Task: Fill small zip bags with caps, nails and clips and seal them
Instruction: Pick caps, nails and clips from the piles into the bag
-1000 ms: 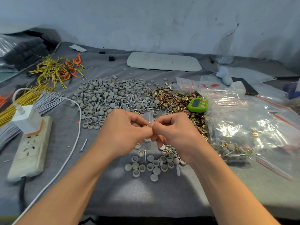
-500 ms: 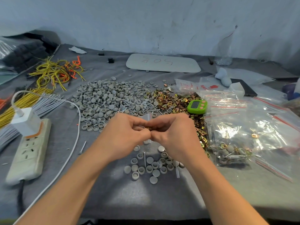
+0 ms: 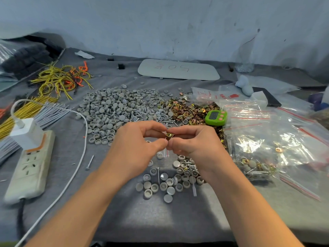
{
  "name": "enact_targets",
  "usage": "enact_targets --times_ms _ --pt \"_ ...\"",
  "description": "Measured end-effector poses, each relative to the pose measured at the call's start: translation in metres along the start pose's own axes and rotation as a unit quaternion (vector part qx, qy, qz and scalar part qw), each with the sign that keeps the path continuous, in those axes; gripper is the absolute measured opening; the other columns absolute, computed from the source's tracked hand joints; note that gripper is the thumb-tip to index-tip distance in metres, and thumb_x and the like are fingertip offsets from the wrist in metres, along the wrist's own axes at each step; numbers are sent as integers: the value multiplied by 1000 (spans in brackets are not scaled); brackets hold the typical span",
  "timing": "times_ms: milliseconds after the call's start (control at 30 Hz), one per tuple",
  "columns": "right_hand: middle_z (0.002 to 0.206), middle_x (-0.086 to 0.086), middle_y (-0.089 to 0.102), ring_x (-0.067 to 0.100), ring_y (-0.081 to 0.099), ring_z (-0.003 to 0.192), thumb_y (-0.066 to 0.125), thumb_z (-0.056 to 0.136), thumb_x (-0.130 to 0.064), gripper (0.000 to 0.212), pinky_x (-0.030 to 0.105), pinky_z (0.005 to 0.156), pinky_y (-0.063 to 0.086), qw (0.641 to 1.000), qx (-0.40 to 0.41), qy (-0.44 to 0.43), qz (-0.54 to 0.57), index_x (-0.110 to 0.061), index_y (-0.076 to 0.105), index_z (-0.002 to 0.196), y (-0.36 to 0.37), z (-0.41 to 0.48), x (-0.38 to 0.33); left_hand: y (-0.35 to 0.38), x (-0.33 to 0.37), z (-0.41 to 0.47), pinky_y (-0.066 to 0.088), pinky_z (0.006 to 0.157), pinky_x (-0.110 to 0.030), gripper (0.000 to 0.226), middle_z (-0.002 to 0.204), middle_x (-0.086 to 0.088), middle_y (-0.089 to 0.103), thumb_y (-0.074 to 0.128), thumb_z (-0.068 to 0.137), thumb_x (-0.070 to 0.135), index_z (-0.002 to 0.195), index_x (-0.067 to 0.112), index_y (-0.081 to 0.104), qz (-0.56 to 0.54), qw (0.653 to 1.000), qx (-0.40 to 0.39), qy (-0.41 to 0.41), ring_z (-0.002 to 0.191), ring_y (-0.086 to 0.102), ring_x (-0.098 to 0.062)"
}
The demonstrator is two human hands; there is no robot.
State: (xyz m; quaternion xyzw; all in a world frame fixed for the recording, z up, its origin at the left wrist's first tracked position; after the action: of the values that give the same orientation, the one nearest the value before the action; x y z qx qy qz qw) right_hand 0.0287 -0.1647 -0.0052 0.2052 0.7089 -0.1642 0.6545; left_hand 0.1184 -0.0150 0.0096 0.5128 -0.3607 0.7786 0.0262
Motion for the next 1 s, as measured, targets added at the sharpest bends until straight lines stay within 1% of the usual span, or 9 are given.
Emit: enact_targets --times_ms 67,167,233,367,567,667,833,933,1000 --pt "79 18 77 20 75 68 79 79 12 26 21 61 56 998 -23 16 47 -5 79 99 -1 0 0 1 2 -1 56 74 -23 34 83 32 73 84 81 21 100 48 75 -4 1000 5 7 76 71 7" --pt "79 20 76 20 75 68 72 84 15 24 22 62 58 993 -65 27 90 0 76 102 1 -2 0 -1 3 -1 50 75 -7 30 77 33 71 86 79 18 94 43 79 1 999 39 21 78 68 14" --pt "81 19 76 19 75 70 72 86 12 22 22 64 59 991 -75 26 105 1 75 105 0 -3 -1 -1 4 -1 48 72 -4 28 74 33 71 87 78 18 92 42 81 4 998 57 25 76 68 14" --pt "81 18 77 18 75 70 71 88 9 18 21 64 59 994 -58 4 95 -3 79 98 -1 -3 -3 2 5 0 52 73 -11 24 76 27 74 87 79 17 88 39 82 -18 998 54 26 77 70 10" --pt "76 18 76 22 75 65 78 80 11 19 23 59 57 998 -20 11 52 -3 79 92 -4 -3 -2 6 3 4 57 86 -36 18 83 18 77 84 82 20 89 34 75 -50 998 -41 -15 81 73 -2" --pt "74 19 76 23 73 61 80 76 14 22 24 55 56 999 5 0 35 -7 79 83 -6 -4 -2 10 4 4 54 77 -31 23 84 19 76 82 84 15 90 36 72 -35 999 -37 -1 74 71 0" --pt "70 16 76 24 69 61 86 73 6 25 29 58 55 999 7 -24 -43 -18 82 77 -7 -2 -5 10 3 3 46 65 -25 19 83 25 72 79 87 26 89 42 69 35 999 -16 16 67 65 1" --pt "66 17 74 19 64 53 86 72 6 20 22 51 50 999 -18 -8 -51 -14 81 76 -11 -1 -6 12 2 3 48 63 -24 16 79 22 72 76 90 26 91 42 71 35 998 -38 20 63 63 -1" --pt "65 18 73 20 63 53 86 71 8 19 22 49 48 999 -26 1 -46 -10 80 74 -13 -1 -6 13 2 2 43 56 -15 16 74 23 71 75 92 25 92 41 74 39 997 -55 24 58 60 1"
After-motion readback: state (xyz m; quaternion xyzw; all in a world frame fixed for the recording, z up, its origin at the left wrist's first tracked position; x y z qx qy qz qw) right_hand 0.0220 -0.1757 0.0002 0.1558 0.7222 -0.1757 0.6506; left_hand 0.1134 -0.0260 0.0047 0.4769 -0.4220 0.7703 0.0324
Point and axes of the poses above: each hand's wrist, its own z-axis towards the middle knuckle, its own y-axis out of the palm, x = y × z, the point moved 1 cm from there along z, towards the middle knuckle
